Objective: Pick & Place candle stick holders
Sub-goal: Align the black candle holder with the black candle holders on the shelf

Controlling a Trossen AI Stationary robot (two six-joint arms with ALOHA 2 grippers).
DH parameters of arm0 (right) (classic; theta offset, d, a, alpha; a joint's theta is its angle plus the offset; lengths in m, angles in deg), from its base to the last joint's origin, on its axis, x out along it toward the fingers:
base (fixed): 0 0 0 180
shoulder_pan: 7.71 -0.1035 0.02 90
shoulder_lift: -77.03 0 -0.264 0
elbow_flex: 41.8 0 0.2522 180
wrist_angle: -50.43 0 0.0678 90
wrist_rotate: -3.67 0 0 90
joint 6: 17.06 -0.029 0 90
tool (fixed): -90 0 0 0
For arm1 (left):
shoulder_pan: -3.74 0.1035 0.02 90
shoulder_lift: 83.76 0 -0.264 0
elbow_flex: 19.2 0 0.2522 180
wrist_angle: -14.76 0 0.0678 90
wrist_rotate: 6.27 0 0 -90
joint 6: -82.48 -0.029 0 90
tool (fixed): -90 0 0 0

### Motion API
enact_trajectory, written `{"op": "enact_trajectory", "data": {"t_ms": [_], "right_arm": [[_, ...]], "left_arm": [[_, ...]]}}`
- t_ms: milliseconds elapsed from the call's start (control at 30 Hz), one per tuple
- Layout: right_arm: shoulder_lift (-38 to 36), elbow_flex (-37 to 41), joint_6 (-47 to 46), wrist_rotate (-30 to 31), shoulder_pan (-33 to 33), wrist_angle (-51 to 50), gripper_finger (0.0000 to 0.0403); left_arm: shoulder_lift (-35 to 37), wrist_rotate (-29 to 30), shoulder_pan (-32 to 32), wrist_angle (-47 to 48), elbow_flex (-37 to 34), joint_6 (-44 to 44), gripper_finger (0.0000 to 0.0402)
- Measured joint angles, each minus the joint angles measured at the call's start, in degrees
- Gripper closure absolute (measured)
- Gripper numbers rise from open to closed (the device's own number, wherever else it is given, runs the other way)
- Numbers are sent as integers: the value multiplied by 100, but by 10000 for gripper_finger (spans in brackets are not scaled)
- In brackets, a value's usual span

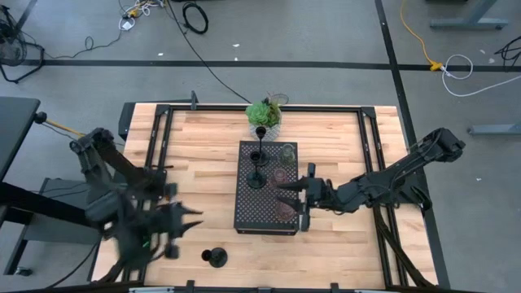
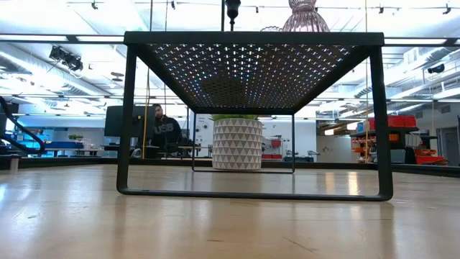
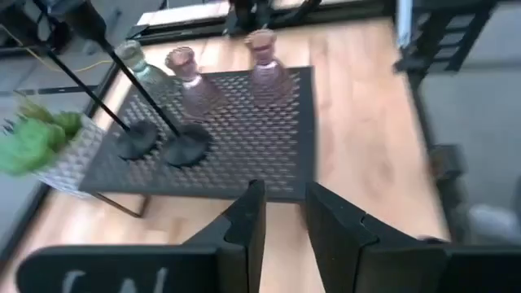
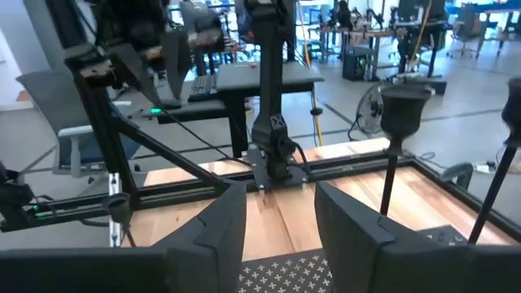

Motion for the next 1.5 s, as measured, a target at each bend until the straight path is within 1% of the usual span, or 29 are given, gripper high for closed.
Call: {"op": "enact_trajectory", "data": {"t_ms": [67,133,167,233,300,400,467,533,633,733,867,967,1067,1167,1233,1267,1333,1367,1400,1500], "right_arm": [[-103,0,82,2,-44,-42,257],[-180,0,155,1,-76,-43,257],[-206,0,166,2,-84,-38,257],[-237,0,180,2,-90,-46,257],[-244,0,193,11,-88,-40,257],[-244,0,304,166,-88,-39,257],[-244,0,316,222,-88,-38,257],[-244,0,318,214,-88,-39,257],[-244,0,320,212,-88,-41,257],[-244,0,323,212,-88,-42,257],[-244,0,330,212,-88,-44,257],[-244,0,339,283,-88,-57,257],[-244,0,350,346,-88,-85,257],[-244,0,350,347,-88,-85,257],[-244,0,349,347,-88,-95,257],[-244,0,348,347,-88,-113,257],[-244,0,348,347,-88,-156,257],[-244,0,348,346,-88,-176,257],[-244,0,346,347,-88,-192,257],[-244,0,346,347,-88,-214,257]], "left_arm": [[4,278,-533,-11,-232,682,317],[-8,546,-1026,-346,-646,1338,322],[-9,597,-1216,-685,-935,1569,323],[-81,601,-1447,-1680,-1537,1680,322],[-216,743,-1568,-2792,-2148,1565,318],[-434,1172,-1587,-4327,-2905,1349,306],[-630,1105,-1506,-4889,-3322,1400,295],[-814,959,-1418,-5175,-3625,1679,283],[-1052,849,-1302,-5451,-3921,2224,264],[-1335,964,-1157,-5763,-4080,2380,246],[-1659,1005,-937,-6242,-4071,2097,229],[-1805,860,-805,-6674,-4072,1687,225],[-1899,810,-690,-6740,-4071,1487,226],[-1920,808,-576,-6754,-4071,1375,238],[-1920,667,-500,-6834,-4071,1142,266],[-1920,546,-457,-6910,-4071,982,288],[-1920,387,-376,-7089,-4071,623,350],[-1920,325,-334,-7168,-4071,466,375],[-1920,300,-287,-7204,-4071,413,385],[-1918,266,-153,-7204,-4019,287,393]]}}
